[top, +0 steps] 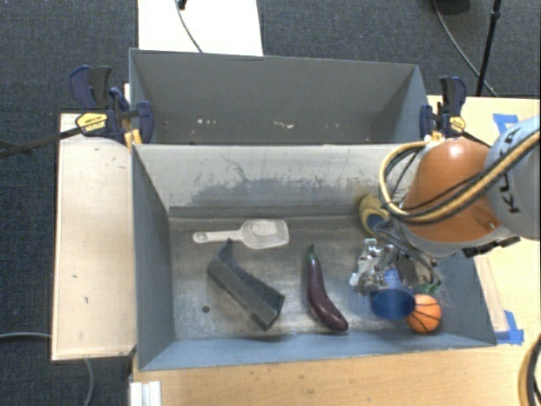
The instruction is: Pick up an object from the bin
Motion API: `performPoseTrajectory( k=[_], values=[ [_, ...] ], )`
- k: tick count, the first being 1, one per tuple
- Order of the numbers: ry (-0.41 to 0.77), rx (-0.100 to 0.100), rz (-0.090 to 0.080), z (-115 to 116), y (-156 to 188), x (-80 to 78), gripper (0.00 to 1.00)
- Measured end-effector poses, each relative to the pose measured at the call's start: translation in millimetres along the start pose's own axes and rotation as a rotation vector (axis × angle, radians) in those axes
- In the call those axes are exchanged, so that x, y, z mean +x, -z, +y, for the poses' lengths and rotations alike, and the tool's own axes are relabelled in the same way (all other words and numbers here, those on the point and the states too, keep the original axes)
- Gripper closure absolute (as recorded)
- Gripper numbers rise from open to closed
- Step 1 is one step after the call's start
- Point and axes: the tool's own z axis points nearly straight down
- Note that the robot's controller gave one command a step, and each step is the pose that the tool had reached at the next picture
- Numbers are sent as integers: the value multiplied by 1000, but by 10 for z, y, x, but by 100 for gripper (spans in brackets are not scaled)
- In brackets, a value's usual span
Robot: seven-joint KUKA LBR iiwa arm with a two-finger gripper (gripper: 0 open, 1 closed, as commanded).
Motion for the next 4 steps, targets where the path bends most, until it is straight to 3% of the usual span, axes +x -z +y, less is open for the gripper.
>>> performPoseTrajectory(
  k=[1, 2, 3, 4],
  values=[
    [116, 5, -4, 299, 358, 138, 0],
    [158, -3, -10, 153, 359, 51, 0],
    [272, 5, -8, -644, 344, 58, 100],
    [271, 4, -7, -640, 339, 61, 0]
  ],
)
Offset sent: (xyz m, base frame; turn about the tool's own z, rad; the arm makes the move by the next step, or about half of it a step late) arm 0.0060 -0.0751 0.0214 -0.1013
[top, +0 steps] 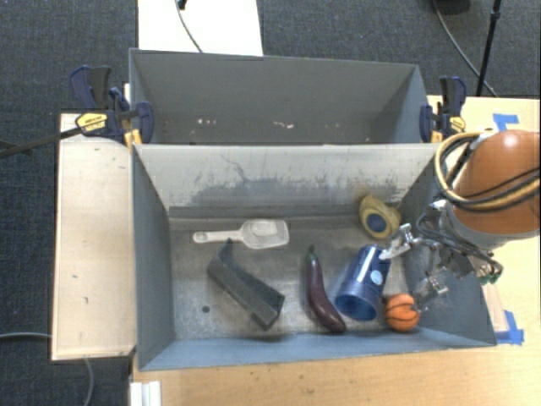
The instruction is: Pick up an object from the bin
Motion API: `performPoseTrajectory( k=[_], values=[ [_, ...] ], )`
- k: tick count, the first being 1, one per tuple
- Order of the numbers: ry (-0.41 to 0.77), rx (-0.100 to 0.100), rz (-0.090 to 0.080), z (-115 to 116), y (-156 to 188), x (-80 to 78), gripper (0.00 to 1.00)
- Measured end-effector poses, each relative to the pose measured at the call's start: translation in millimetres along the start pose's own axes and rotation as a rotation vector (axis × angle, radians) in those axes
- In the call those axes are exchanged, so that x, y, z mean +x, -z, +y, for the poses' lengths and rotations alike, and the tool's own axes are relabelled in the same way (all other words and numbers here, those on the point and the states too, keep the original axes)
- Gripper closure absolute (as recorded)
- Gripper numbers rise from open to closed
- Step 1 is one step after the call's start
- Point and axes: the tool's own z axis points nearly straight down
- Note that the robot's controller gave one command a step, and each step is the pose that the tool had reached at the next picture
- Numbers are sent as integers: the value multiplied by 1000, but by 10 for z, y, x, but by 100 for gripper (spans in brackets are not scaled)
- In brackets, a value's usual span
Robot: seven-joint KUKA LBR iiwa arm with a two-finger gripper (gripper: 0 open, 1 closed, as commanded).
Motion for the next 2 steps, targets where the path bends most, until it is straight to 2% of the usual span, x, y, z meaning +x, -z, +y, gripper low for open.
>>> performPoseTrajectory(
  k=[1, 2],
  values=[
    [-1, 0, 0, 0, 0, 0, 0],
    [220, 18, -8, 796, -454, -158, 100]
  ],
)
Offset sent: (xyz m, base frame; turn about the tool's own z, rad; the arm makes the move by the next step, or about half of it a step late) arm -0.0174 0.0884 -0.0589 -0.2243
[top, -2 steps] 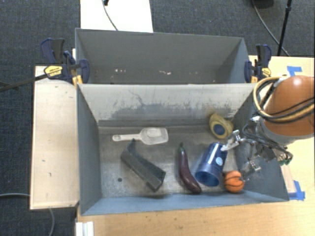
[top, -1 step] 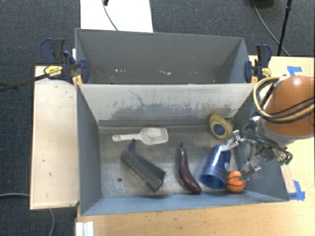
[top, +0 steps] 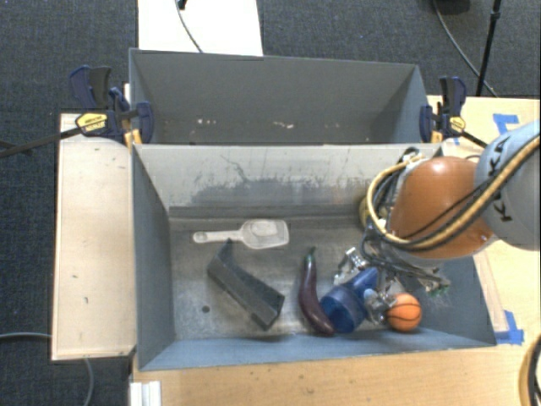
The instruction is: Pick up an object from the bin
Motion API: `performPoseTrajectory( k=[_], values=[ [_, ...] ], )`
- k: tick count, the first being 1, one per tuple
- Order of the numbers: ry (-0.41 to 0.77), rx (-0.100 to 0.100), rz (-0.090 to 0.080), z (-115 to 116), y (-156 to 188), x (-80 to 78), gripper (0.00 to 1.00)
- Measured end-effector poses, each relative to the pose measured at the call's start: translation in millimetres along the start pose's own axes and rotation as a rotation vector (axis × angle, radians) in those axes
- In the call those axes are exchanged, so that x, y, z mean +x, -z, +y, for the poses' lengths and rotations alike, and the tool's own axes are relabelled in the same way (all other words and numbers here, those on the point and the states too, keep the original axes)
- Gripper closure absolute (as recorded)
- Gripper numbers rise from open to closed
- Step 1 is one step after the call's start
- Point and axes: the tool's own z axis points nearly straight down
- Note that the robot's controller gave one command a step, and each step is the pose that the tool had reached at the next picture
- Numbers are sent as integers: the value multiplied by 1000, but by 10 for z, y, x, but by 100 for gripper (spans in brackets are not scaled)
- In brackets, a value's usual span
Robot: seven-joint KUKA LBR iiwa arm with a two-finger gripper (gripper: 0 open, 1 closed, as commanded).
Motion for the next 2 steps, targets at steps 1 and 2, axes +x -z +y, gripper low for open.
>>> performPoseTrajectory(
  k=[1, 2],
  values=[
    [1, 0, 0, 0, 0, 0, 100],
    [344, -23, 4, -545, 1383, -357, 100]
  ],
)
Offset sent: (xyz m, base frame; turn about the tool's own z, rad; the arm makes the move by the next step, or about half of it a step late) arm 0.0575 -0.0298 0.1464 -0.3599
